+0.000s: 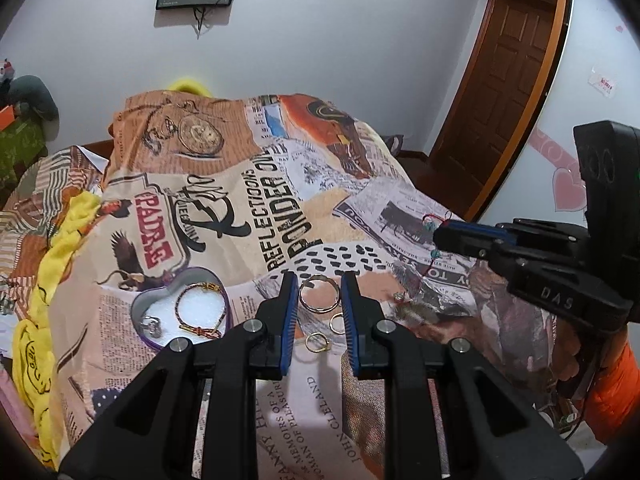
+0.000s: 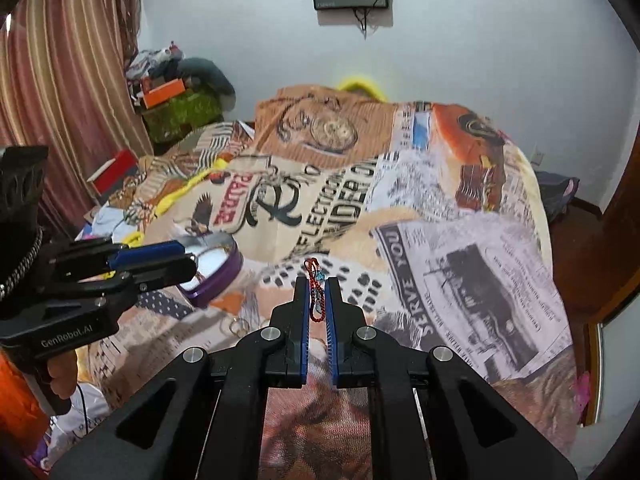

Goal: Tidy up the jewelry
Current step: 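Grasp a gold ring with the left tool while the right tool grasps a red beaded earring, then carry the gold ring and red earring in both tools to the heart tin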

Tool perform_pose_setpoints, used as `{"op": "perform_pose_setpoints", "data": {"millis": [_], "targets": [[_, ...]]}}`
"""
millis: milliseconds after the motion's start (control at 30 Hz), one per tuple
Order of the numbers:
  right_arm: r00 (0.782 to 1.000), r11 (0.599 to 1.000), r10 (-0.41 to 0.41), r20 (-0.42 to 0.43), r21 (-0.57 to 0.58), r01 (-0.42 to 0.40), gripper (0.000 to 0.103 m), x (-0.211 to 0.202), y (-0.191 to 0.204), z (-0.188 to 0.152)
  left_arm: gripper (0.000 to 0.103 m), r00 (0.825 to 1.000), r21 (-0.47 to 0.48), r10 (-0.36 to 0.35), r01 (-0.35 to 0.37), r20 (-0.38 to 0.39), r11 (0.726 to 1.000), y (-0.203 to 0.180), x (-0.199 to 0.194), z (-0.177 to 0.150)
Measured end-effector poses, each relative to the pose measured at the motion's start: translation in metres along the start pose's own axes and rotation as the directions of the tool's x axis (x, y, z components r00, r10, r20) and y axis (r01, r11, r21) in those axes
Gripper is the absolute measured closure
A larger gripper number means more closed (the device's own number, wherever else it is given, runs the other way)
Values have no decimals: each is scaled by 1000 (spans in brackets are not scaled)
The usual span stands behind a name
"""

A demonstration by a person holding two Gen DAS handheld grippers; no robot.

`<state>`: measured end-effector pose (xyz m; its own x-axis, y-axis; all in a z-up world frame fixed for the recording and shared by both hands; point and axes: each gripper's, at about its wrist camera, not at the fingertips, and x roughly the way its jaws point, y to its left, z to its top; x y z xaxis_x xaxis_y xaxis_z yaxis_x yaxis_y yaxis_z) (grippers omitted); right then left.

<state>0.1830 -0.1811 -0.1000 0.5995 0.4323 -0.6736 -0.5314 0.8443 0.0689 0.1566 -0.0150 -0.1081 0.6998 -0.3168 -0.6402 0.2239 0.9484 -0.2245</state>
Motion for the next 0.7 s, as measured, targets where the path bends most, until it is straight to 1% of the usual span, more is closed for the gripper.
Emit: {"op": "perform_pose_setpoints", "data": {"millis": [300, 700], "targets": [[998, 1000, 7, 65, -19, -5, 96, -18, 11, 18, 82, 999, -1, 31, -31, 45, 1000, 5, -23, 2], [990, 996, 84, 112, -39, -80, 96, -9, 43, 41, 82, 991, -31, 104, -102, 86, 994, 36, -50, 0]]}}
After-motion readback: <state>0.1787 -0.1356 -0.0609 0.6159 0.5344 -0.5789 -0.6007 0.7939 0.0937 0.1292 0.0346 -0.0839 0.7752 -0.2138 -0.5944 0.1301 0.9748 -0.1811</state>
